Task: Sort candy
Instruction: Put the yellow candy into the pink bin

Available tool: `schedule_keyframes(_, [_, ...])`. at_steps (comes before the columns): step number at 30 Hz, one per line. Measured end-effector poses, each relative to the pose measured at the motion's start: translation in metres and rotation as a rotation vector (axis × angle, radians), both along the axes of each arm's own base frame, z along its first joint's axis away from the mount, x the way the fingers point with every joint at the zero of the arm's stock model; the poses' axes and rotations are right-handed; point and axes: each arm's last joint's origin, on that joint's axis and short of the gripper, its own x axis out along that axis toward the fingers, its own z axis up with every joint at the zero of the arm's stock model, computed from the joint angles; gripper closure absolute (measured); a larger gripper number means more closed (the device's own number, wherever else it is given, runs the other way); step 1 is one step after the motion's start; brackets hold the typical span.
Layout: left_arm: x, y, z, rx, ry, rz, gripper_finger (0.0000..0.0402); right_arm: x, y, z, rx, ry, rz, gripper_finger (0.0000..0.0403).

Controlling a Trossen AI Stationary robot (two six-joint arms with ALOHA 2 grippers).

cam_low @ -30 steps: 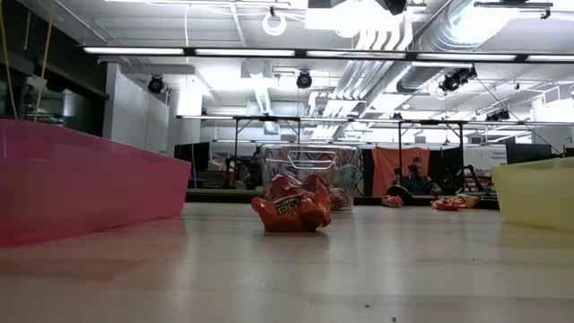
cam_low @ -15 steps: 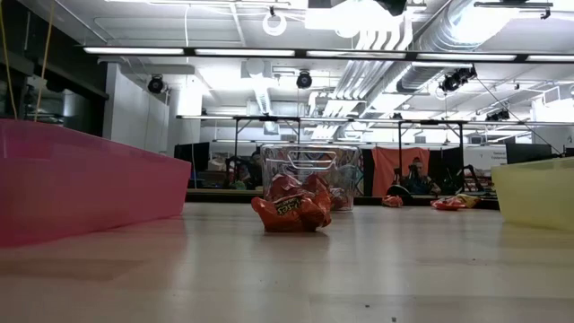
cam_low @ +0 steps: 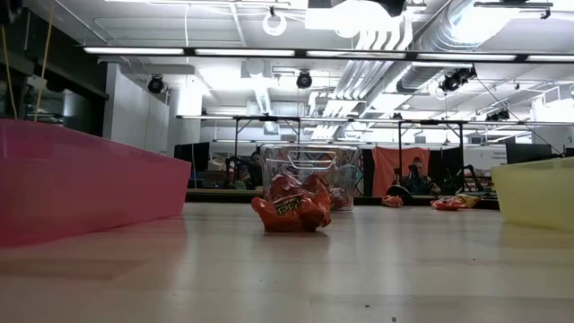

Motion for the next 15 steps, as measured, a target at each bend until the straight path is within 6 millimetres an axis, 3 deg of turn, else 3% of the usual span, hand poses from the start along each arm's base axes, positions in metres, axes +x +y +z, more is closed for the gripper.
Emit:
schedule_keyframes(8, [0.026,0.07,0.024,0.487,-0.132,0.121,0.0401,0.002,0.001,0.009,0.122,-0.098,-0.019,0.0143])
schedule_keyframes(15, [0.054,0.094,0.047,0.603,-0.313,0.053,0.0401,0.004,0.004,0.021,0.168,-0.222,0.057,0.0143])
